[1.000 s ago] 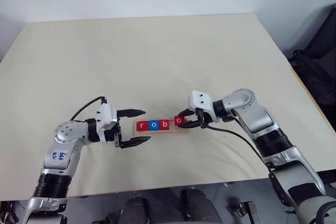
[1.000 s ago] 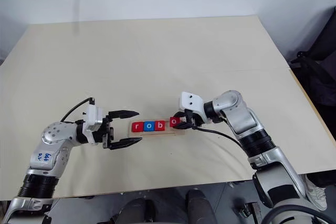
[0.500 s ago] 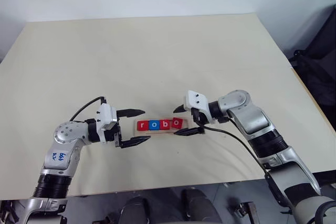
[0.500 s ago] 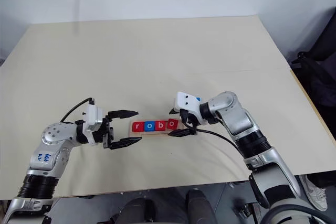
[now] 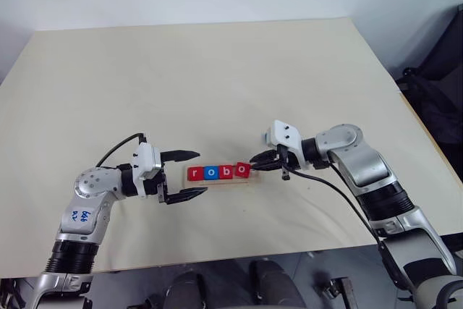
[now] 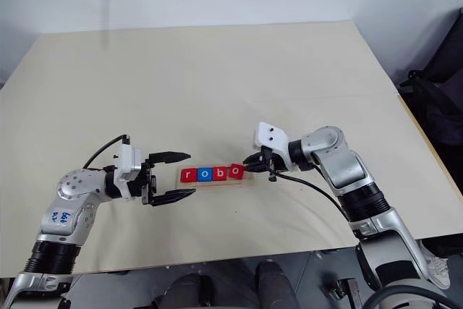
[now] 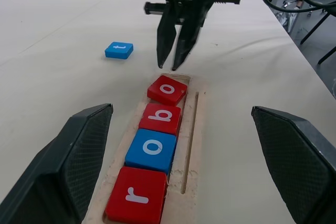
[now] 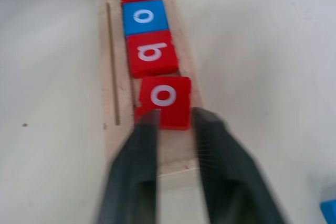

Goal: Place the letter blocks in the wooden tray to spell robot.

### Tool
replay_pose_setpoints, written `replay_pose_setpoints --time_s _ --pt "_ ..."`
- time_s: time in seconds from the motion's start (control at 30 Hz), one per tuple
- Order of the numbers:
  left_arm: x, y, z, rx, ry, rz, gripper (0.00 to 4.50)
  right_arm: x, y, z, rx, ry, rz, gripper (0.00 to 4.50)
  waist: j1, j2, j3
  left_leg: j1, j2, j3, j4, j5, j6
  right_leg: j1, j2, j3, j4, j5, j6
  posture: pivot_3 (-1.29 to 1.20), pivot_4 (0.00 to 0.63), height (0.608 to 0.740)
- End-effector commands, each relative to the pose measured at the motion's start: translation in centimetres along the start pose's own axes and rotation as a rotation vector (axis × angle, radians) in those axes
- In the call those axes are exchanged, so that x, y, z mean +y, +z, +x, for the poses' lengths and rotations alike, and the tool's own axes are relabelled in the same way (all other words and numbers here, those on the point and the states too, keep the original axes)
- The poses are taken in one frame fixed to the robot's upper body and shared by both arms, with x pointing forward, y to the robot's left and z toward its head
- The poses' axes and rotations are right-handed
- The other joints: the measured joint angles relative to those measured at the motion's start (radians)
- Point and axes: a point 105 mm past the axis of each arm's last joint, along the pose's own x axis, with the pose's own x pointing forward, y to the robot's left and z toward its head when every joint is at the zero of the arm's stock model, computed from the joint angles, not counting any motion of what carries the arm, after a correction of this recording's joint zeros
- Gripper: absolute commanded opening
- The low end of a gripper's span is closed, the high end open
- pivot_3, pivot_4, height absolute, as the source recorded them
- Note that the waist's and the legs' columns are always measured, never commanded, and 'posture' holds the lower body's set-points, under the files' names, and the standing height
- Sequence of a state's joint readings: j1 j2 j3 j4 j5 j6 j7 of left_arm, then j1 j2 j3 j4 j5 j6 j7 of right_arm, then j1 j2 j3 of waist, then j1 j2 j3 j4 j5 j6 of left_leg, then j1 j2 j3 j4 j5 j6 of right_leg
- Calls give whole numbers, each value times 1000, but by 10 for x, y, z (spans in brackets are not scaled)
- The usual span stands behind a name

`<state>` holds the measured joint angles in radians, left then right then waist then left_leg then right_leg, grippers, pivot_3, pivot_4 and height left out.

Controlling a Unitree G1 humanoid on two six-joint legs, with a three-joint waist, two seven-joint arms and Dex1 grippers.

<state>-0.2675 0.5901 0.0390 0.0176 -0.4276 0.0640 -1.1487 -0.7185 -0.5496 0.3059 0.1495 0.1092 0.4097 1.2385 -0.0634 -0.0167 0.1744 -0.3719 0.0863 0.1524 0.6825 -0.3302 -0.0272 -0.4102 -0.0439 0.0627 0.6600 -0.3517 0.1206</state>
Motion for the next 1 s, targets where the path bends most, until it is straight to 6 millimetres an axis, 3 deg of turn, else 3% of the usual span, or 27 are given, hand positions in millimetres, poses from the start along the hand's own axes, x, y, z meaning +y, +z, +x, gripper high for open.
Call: replay_pose_setpoints --time_s 0.03,0.33,0.83,1.0 --pt "3 7 -4 -11 14 37 4500 -3 3 -1 3 -19 -39 14 0 0 0 0 0 0 0 0 0 0 0 0 0 0 0 0 150 740" --pt "1 8 -5 -11 24 33 4500 -7 -3 6 39 -29 -55 14 0 0 0 0 0 1 0 0 0 0 0 0 0 0 0 0 150 740" --pt "0 7 -2 -18 31 28 4500 -5 9 16 1 -25 -76 14 -18 0 0 0 0 0 0 0 0 0 0 0 0 0 0 0 150 740" --pt "0 8 -1 -19 26 28 4500 -10 12 5 -9 -68 -84 14 -20 0 0 0 0 0 0 0 0 0 0 0 0 0 0 0 150 740"
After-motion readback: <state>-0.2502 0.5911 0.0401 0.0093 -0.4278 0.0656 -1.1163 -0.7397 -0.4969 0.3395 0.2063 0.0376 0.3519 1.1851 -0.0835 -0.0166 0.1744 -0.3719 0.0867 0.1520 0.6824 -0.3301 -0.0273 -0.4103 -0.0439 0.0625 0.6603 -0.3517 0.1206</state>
